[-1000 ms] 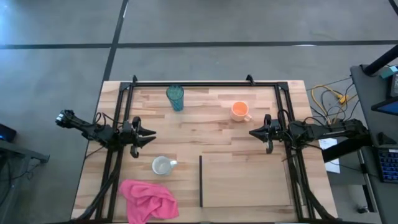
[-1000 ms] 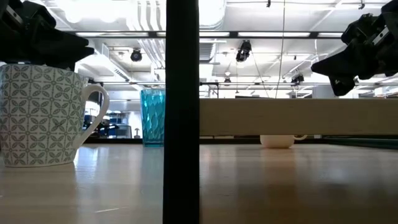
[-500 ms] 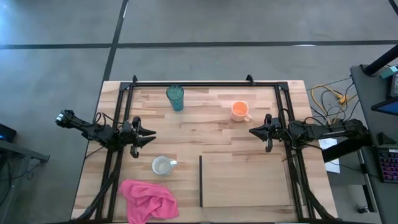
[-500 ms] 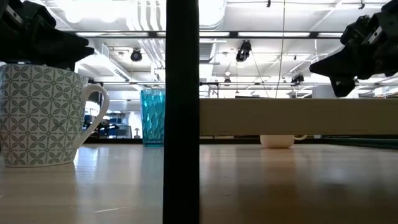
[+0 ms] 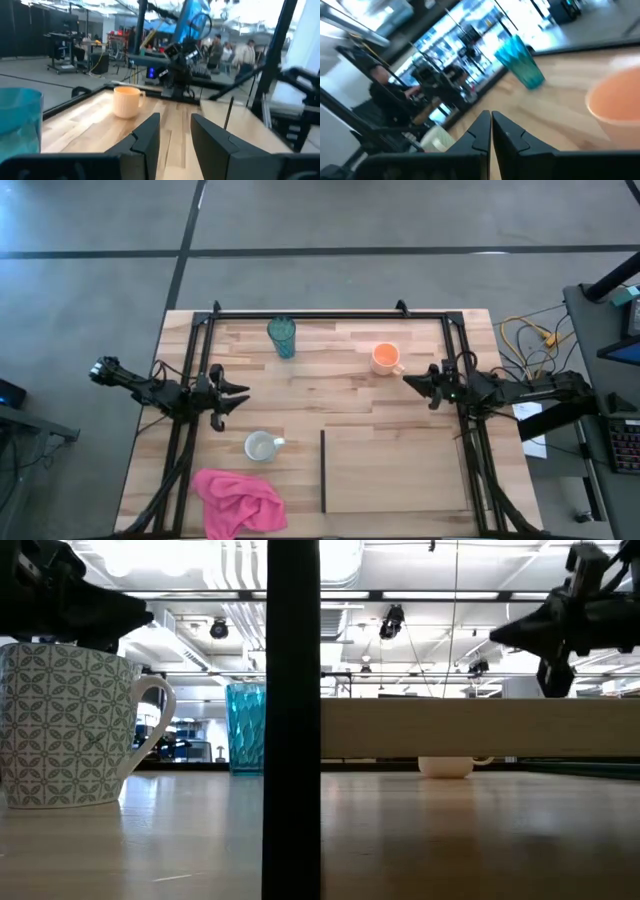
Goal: Stack small to large cups/mugs on shelf
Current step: Put the blue cup on the shelf
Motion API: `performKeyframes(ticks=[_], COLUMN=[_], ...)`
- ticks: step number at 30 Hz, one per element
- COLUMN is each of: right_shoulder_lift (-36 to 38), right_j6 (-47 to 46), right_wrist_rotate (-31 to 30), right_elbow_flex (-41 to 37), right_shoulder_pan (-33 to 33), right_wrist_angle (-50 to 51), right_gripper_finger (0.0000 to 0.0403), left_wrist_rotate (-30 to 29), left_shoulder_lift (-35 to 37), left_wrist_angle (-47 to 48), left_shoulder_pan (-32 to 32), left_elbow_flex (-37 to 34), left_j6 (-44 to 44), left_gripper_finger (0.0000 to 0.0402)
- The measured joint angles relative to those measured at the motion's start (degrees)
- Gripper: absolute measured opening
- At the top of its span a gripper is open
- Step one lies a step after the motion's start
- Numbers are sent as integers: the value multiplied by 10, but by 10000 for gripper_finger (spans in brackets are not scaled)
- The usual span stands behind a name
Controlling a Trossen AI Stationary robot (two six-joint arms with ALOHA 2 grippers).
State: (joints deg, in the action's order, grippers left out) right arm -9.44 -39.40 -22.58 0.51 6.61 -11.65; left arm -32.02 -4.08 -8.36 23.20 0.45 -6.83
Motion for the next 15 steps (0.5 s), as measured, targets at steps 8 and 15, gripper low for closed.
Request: performKeyframes(ticks=[8,15], right_shoulder_lift=[-48,-167], right_j6=[7,112], right_wrist_rotate=[-2,-1], right_elbow_flex=[26,147], right_shoulder_pan=[0,0], right_wrist_angle=[-70,-60], right_gripper_finger=[9,9], left_wrist_rotate=[1,1], left_shoulder_lift=[1,1], left_wrist_angle=[-131,-240], left_shoulder_pan=[0,0], left_elbow_flex=[2,2], left_j6=[-48,-48], left_gripper_finger=[96,96])
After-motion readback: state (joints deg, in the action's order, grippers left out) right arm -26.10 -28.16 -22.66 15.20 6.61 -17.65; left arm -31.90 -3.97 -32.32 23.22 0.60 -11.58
